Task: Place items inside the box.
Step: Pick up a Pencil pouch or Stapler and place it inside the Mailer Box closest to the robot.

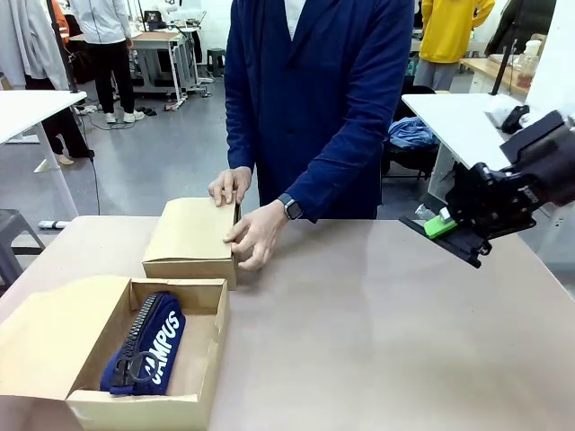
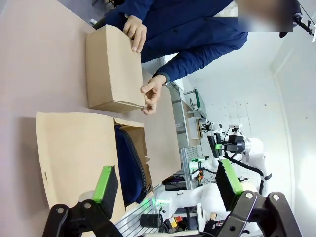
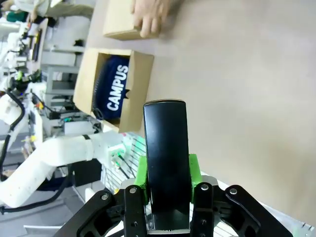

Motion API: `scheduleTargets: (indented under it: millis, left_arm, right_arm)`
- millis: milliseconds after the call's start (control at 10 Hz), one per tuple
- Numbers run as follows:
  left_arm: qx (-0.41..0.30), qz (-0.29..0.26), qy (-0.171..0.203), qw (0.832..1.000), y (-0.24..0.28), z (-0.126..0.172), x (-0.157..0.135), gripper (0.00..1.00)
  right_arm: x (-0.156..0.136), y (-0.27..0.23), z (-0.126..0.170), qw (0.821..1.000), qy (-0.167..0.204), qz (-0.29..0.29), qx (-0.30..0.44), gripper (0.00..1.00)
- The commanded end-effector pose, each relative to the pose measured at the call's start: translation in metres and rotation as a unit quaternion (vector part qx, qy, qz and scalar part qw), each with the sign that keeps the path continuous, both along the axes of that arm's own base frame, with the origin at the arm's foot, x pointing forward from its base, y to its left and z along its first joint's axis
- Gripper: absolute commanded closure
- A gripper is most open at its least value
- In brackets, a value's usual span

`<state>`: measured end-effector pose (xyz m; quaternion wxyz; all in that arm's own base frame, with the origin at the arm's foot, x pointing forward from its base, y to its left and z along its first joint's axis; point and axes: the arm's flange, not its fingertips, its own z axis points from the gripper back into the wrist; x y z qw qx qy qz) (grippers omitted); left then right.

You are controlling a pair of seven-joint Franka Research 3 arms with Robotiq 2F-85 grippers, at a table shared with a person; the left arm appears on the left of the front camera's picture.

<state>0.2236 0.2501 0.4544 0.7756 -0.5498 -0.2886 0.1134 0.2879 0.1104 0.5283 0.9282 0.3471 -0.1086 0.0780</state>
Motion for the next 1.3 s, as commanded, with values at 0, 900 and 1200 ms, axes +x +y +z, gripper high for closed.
scheduleTargets:
  millis: [0,900,1200]
  left_arm:
    - [-0.004,-0.001,-0.014,1.000,-0.001,0.001,0.000,0.00]
    - [-0.004,-0.001,-0.014,1.000,-0.001,0.001,0.000,0.00]
    - [-0.004,-0.001,-0.014,1.000,-0.001,0.001,0.000,0.00]
  right_arm:
    - [0.005,0.004,-0.003,1.000,-0.004,0.000,0.000,0.64]
    - [0.006,0.136,-0.003,0.998,0.056,0.018,0.018,0.64]
    - [-0.008,0.249,-0.036,0.981,0.100,0.165,-0.026,0.64]
